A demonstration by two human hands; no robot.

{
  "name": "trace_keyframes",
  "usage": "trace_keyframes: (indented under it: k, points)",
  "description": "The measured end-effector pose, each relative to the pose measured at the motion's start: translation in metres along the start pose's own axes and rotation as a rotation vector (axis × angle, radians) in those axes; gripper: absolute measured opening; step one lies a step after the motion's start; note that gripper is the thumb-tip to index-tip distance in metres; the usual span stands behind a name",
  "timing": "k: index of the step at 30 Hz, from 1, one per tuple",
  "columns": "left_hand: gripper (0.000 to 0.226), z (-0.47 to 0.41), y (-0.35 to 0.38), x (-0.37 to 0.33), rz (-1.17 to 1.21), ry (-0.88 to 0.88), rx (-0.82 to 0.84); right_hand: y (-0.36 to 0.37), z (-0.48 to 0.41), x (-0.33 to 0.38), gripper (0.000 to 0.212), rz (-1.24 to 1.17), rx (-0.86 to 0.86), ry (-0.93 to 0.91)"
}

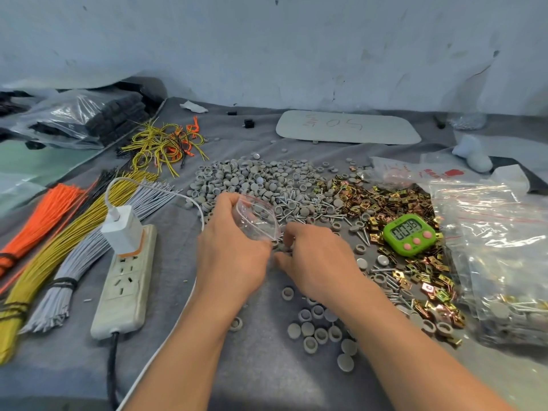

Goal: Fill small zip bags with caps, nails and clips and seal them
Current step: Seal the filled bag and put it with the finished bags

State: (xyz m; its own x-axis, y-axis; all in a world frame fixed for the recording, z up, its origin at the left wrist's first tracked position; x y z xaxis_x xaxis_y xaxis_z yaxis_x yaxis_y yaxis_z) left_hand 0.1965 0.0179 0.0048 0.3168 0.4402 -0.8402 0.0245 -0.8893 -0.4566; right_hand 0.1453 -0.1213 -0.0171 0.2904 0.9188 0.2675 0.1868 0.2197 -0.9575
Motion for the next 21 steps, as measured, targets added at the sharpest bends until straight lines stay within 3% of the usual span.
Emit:
trace_keyframes:
  k: [3,9,14,18,21]
  points:
    - [0.043,0.000,0.000,0.000,0.007,-0.002,0.010,0.003,-0.002,0.003,0.009,0.004,-0.034,0.026]
    - [0.041,0.003,0.000,0.001,-0.033,0.021,0.061,-0.005,-0.001,-0.006,0.017,-0.134,-0.171,0.189]
    - [0.042,0.005,0.006,-0.003,-0.133,0.049,0.142,-0.034,0.003,-0.013,0.016,-0.684,-0.415,0.120]
    - [0.053,0.010,0.022,-0.009,-0.054,0.016,0.368,-0.038,0.008,0.005,0.025,-0.717,-0.298,-0.064]
    - [0.051,0.011,0.021,-0.008,-0.019,0.024,0.389,-0.034,0.006,0.008,0.030,-0.680,-0.193,-0.082]
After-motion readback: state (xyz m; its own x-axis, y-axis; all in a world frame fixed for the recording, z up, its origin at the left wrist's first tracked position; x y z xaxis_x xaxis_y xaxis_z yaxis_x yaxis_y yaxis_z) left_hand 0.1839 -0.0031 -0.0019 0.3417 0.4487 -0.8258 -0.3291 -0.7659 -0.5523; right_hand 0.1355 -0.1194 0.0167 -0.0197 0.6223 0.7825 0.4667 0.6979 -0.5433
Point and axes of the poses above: each hand's wrist, its own z-axis away from the middle knuckle, its own y-axis out of the palm, x = y × z, the point moved 5 cm from there along -z, towards the middle knuckle, and after that the axes turned 7 degrees about z, right-handed, at the moved point
